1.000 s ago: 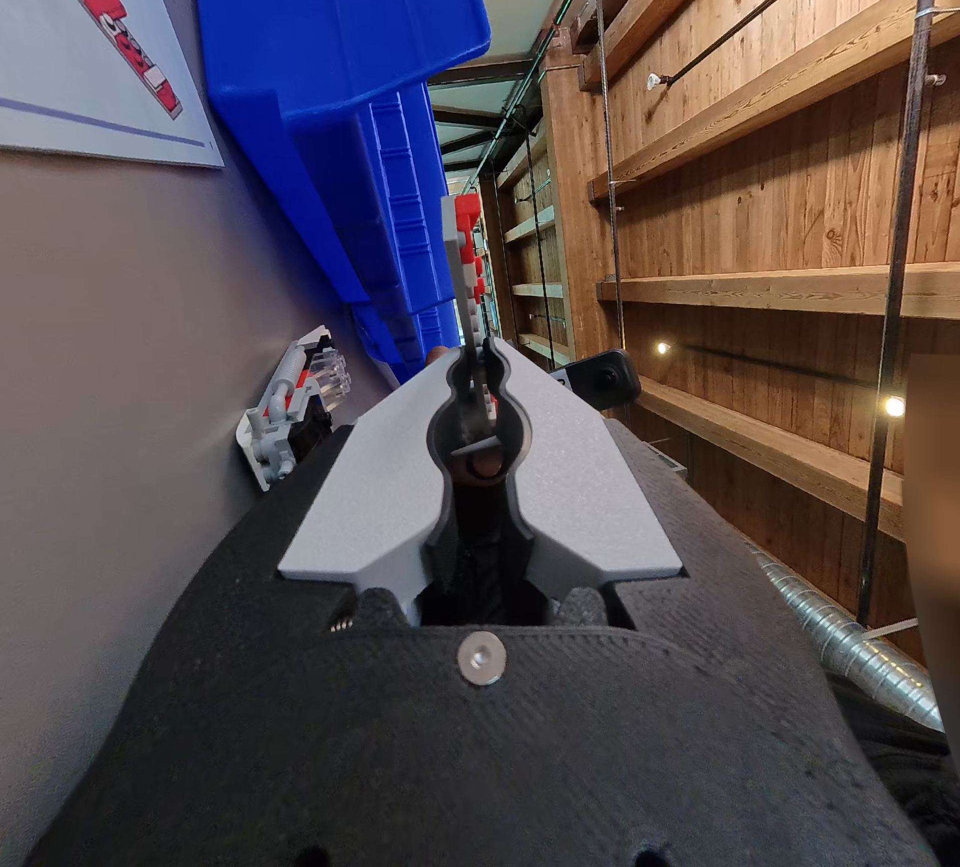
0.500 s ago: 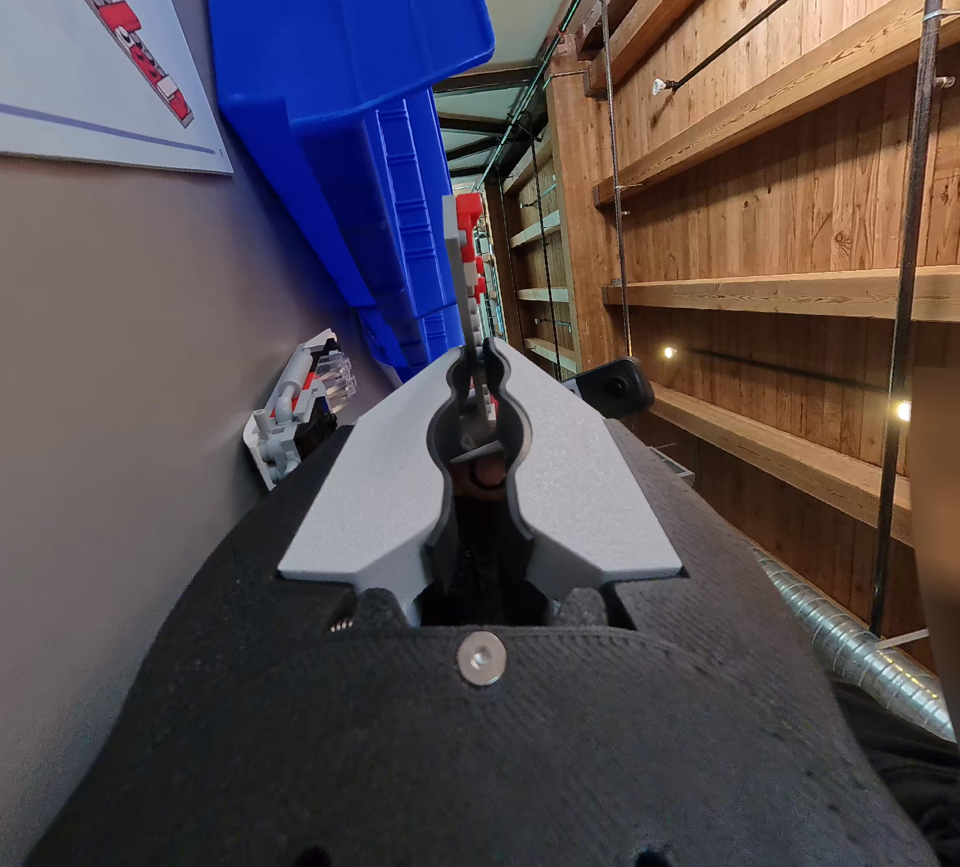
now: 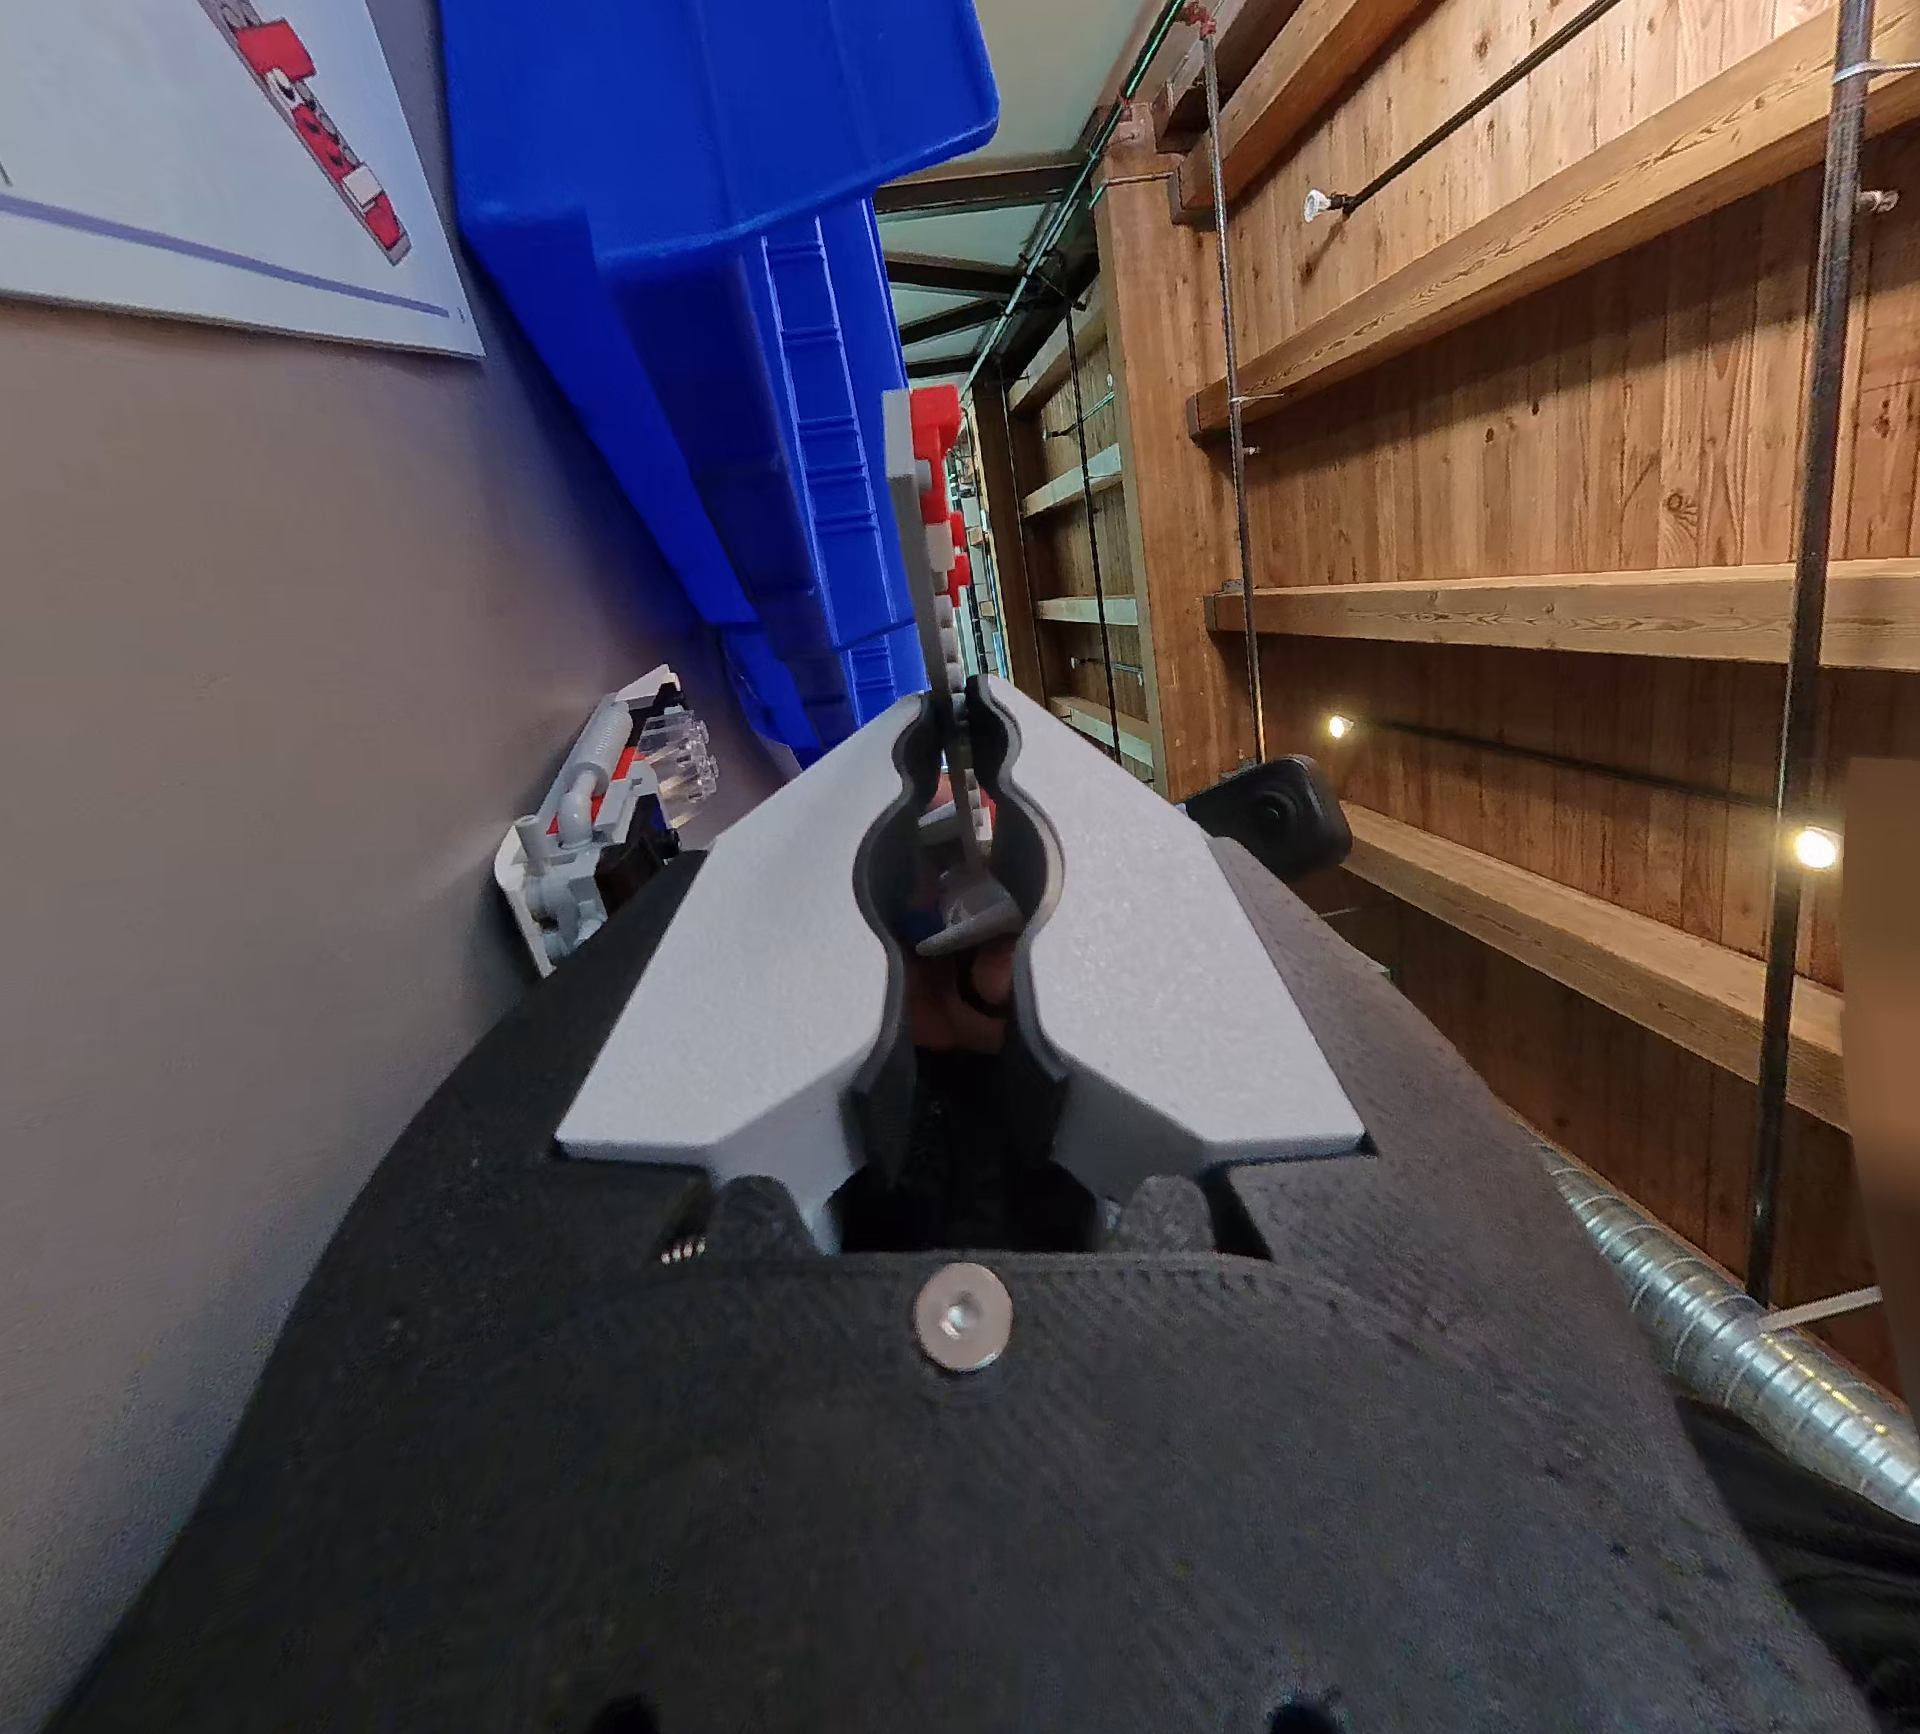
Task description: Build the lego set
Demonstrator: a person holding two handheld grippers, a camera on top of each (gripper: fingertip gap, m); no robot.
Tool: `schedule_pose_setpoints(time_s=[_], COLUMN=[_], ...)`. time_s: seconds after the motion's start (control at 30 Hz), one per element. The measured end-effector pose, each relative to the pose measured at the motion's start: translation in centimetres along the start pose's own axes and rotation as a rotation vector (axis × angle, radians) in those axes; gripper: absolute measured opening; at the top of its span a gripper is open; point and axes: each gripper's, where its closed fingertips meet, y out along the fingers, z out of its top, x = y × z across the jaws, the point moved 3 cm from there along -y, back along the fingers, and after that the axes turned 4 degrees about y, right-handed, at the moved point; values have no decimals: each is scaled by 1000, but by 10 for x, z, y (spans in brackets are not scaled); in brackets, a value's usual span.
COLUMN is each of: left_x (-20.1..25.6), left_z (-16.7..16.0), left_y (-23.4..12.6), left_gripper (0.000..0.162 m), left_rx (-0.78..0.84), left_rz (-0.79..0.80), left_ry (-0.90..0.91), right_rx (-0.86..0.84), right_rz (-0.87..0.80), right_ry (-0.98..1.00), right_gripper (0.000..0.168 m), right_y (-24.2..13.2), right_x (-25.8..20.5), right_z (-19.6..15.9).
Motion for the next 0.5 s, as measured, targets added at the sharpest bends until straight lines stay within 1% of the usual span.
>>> schedule_pose_setpoints(time_s=[0.33, 0.5], left_x=[1, 4], left_z=[0, 0], left_y=[0, 0], left_gripper=[5, 5], left_rx=[-1, -1], left_rz=[-8, -25], left_ry=[-5, -15], right_rx=[29, 86], right_rz=[-7, 28], right_ry=[20, -1], right_gripper=[18, 22], right_y=[-1, -9], right_x=[-3, -3], right_z=[4, 8])
